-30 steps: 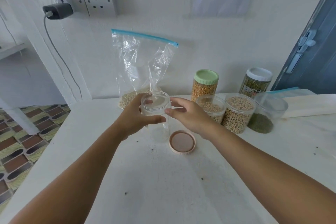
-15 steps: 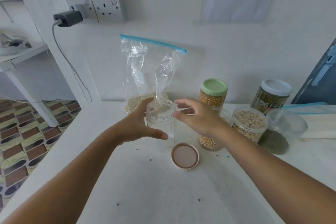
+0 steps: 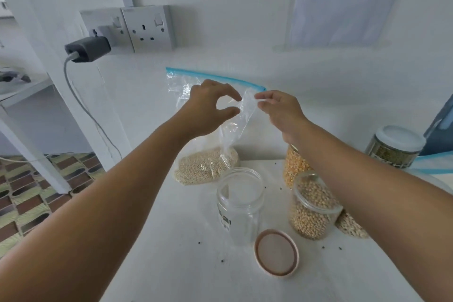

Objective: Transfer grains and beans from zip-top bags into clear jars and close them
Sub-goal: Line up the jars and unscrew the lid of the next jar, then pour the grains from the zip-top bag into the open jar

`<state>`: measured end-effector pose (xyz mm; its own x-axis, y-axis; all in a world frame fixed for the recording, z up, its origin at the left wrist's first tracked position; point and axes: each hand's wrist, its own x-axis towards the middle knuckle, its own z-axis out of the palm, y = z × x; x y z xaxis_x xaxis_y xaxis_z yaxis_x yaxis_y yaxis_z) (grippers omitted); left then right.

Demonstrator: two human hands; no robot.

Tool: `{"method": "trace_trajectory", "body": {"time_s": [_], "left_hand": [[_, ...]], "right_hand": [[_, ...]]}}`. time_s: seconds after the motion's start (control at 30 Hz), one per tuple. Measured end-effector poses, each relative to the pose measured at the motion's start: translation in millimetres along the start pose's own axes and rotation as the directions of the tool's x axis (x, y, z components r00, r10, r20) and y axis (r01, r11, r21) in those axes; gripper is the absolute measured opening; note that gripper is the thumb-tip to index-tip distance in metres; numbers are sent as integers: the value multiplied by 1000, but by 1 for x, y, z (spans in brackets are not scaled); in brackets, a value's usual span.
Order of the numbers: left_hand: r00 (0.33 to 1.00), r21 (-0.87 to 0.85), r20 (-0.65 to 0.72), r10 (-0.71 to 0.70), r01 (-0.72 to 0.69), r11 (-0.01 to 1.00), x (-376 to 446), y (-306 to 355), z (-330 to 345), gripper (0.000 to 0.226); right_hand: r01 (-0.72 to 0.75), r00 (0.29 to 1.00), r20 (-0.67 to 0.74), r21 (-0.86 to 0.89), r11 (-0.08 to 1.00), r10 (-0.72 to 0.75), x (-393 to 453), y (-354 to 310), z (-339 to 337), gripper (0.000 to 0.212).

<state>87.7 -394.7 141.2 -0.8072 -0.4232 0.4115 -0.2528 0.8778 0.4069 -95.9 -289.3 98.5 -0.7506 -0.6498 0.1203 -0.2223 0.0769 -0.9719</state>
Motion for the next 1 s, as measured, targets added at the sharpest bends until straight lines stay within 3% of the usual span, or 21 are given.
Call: {"method": "trace_trajectory", "body": {"time_s": [0.17, 0.33, 0.43, 0.5, 0.6, 0.73, 0.83, 1.0], "left_hand": [[996, 70, -43, 80, -76, 995, 33, -14, 10, 22], [991, 52, -105, 85, -79, 995, 47, -9, 13, 41], [997, 57, 28, 67, -69, 996, 54, 1, 12, 51], [988, 53, 129, 84, -91, 994, 58, 5, 10, 36], [980, 9, 165, 109, -112, 994, 59, 6, 8, 15], [989, -26, 78, 122, -120, 992, 51, 1, 8, 13], [992, -25, 17, 124, -124, 992, 47, -5, 11, 14], [992, 46, 13, 128, -128, 991, 44, -2, 13, 12]], "right_hand": [[43, 998, -53, 55, 998, -40, 2, 10, 7, 19], [199, 980, -16, -42, 979, -200, -9, 20, 7, 27], [319, 948, 56, -91, 944, -315, -16, 23, 7, 32], [359, 932, 88, -105, 927, -351, -19, 25, 5, 35], [370, 926, 111, -87, 925, -360, -23, 28, 0, 35], [338, 940, 27, 83, 938, -341, -29, 23, -9, 9], [308, 950, -4, 165, 937, -312, -28, 14, -11, 24], [284, 959, -6, 95, 954, -285, -24, 9, 2, 12]]}}
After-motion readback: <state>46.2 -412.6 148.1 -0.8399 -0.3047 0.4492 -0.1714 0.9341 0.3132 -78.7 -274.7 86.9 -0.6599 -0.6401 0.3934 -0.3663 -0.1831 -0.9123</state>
